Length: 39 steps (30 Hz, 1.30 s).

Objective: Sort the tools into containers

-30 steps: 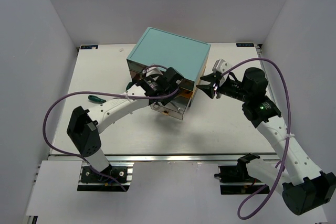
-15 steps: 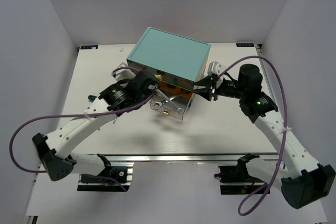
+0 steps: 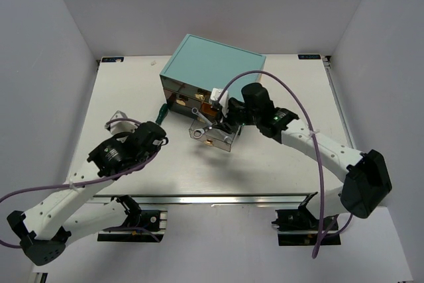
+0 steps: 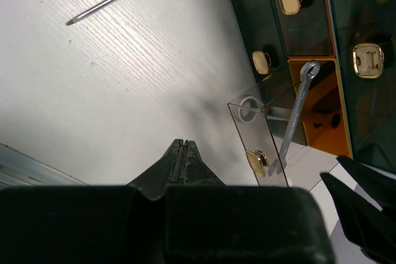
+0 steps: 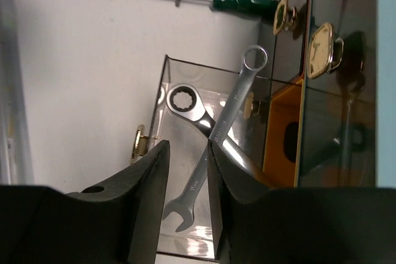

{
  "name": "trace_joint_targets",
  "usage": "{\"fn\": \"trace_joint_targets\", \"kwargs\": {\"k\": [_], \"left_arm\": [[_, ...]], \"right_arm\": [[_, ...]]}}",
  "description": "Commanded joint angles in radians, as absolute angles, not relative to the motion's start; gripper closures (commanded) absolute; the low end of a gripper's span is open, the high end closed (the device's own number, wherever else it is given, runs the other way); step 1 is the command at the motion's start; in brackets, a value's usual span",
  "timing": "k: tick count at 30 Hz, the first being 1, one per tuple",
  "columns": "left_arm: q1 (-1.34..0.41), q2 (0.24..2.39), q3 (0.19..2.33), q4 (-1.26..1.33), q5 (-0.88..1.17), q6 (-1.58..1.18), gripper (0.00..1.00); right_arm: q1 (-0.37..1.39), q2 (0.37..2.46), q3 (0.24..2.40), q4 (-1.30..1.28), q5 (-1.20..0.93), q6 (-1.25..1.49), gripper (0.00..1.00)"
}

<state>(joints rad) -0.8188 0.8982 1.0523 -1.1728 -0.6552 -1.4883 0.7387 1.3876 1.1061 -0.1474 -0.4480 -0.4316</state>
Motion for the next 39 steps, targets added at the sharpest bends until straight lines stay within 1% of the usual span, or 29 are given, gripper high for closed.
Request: {"fn": "trace_joint_targets", "kwargs": {"k": [1,3,5,14,24,27,31,33,35,36,39], "left_arm": [[-0.818,0.847,1.016,-1.215,-0.689,-1.548,1.00],[-0.816,0.835,1.009,-1.216,-0.692,-1.549,1.00],[-0.818,0.825,1.005,-1.224,-0.698,-1.554,1.00],[-0.818,0.782,0.983,-1.256,-0.713,-1.588,1.00],[-0.818,0.764,0.980,-1.293,-0.730,-1.603,1.00],[-0.816,0.759,0.977,-1.296,-0.730,-1.609,1.00],[-0.818,0.756,0.977,-1.302,-0.730,-1.617,1.00],[-0.816,0.753,0.976,-1.308,-0.730,-1.620,1.00],[-0.816,0.749,0.974,-1.313,-0.730,-1.623,1.00],[-0.818,0.750,0.973,-1.315,-0.730,-1.624,1.00],[-0.818,0.746,0.976,-1.318,-0.732,-1.626,1.00]], "right_arm": [[0.776,1.426,1.160,-0.068,-0.283,-0.376,0.63],[0.796,1.475,1.176,-0.057,-0.209,-0.357,0.63],[0.799,1.506,1.207,-0.049,-0.181,-0.341,0.63],[0.802,1.626,1.278,-0.063,-0.176,-0.328,0.58],[0.808,1.700,1.322,-0.089,-0.187,-0.321,0.59],[0.811,1.716,1.328,-0.094,-0.170,-0.321,0.62],[0.813,1.738,1.341,-0.101,-0.135,-0.318,0.70],[0.813,1.738,1.341,-0.107,-0.127,-0.316,0.71],[0.813,1.732,1.329,-0.107,-0.126,-0.316,0.75],[0.813,1.724,1.325,-0.109,-0.126,-0.316,0.79],[0.813,1.698,1.307,-0.110,-0.104,-0.316,0.82]]}}
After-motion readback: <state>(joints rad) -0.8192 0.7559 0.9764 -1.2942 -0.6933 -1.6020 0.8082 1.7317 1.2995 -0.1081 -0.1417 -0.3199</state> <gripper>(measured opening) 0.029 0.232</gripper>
